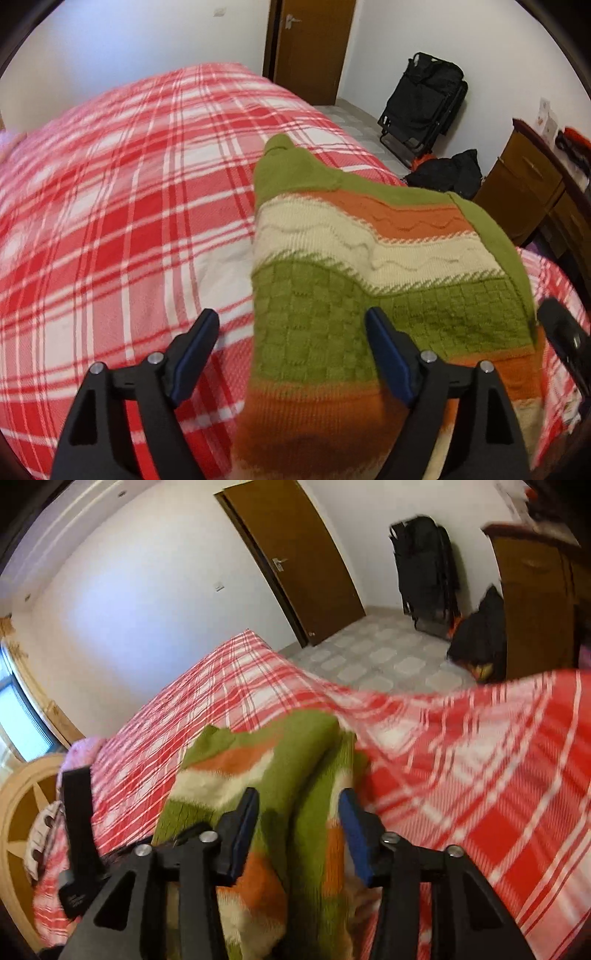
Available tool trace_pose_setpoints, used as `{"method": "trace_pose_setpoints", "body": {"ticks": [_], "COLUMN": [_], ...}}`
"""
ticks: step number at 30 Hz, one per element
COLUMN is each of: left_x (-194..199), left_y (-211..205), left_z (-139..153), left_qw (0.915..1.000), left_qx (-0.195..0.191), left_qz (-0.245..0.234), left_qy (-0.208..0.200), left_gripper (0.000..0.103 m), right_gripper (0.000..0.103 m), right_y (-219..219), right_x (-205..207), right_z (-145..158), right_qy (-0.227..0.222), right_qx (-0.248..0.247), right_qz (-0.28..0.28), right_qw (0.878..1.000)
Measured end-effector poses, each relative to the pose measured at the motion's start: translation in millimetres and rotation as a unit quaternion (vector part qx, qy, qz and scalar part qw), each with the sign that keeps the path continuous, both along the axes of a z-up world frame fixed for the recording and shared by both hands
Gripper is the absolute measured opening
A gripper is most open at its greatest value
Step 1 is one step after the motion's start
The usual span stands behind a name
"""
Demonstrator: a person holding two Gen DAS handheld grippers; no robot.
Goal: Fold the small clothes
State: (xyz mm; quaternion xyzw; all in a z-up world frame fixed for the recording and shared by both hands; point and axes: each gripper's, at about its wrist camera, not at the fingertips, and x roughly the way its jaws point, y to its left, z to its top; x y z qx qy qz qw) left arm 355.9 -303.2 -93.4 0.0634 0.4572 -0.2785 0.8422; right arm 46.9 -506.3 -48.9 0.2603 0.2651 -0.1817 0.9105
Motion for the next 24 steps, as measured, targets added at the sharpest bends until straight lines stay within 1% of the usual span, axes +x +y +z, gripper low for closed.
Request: {"method": "trace_pose_setpoints", "body": {"ticks": [1,3,4,5,7,8,10,11,13,14,15,16,18,20,22,23,24], "left_x": [-1.7,-6.2,-9.5,-11.2,-15.1,-16.4,-19.7,-22.6,-30.4,-32.8,-33.3,-31.5,-23.7,-18.7,-16.1,-17.1,-18.8], "left_y": [3.4,11.9,19.1,24.4,40.9,46.0,57.1,59.5,58.5,55.4,51.3,46.2,37.7,36.1,36.8,41.1,48.0], "left_z": [1.7,4.8,6.6,7.5,8.8,8.8,7.7,6.6,4.5,3.2,0.8,-2.7,-8.4,-9.0,-6.7,-4.2,-1.5], "left_qw": [1.0,1.0,1.0,0.9999,0.9999,0.9999,0.9996,0.9996,0.9998,0.9997,0.999,0.9986,0.999,0.9987,0.9986,0.9987,0.9989], "left_qx": [-0.002,-0.002,-0.001,0.0,-0.008,-0.013,-0.025,-0.025,-0.011,0.0,0.014,0.023,0.02,0.021,0.026,0.023,0.018], "left_qz": [-0.003,-0.007,-0.008,-0.007,0.0,0.003,0.012,0.015,0.011,0.014,0.023,0.03,0.037,0.046,0.045,0.044,0.042], "left_qy": [0.003,0.001,-0.004,-0.009,-0.011,-0.007,0.004,0.006,-0.008,-0.022,-0.036,-0.036,-0.016,-0.005,0.004,0.007,0.007], "left_gripper": [0.085,0.086,0.089,0.092,0.094,0.094,0.094,0.094,0.095,0.1,0.103,0.103,0.103,0.103,0.103,0.103,0.103], "right_gripper": [0.043,0.042,0.04,0.036,0.031,0.031,0.031,0.031,0.031,0.031,0.031,0.031,0.031,0.031,0.031,0.031,0.031], "right_y": [3.3,15.1,19.4,23.0,23.7,21.4,13.6,7.3,1.8,-1.4,-2.9,-4.2,-5.4,-3.7,3.4,10.3,19.2], "right_x": [4.4,17.5,22.7,30.0,37.3,40.9,44.0,44.1,45.9,47.9,49.6,51.5,54.4,51.5,41.0,32.1,22.1], "right_z": [2.7,6.8,6.3,2.2,-10.8,-18.6,-31.5,-37.2,-39.3,-40.4,-40.8,-41.1,-41.3,-39.2,-30.7,-23.9,-15.6], "right_qy": [0.004,0.028,0.037,0.048,0.08,0.094,0.106,0.1,0.094,0.092,0.093,0.094,0.096,0.093,0.091,0.092,0.084], "right_qx": [-0.015,-0.065,-0.078,-0.082,-0.08,-0.074,-0.053,-0.038,-0.033,-0.028,-0.027,-0.027,-0.03,-0.032,-0.052,-0.076,-0.097], "right_qz": [0.007,0.017,0.021,0.033,0.039,0.037,0.032,0.031,0.031,0.029,0.028,0.027,0.027,0.028,0.014,-0.003,-0.01], "right_qw": [1.0,0.997,0.996,0.995,0.993,0.992,0.992,0.994,0.995,0.995,0.995,0.995,0.995,0.995,0.994,0.993,0.992]}}
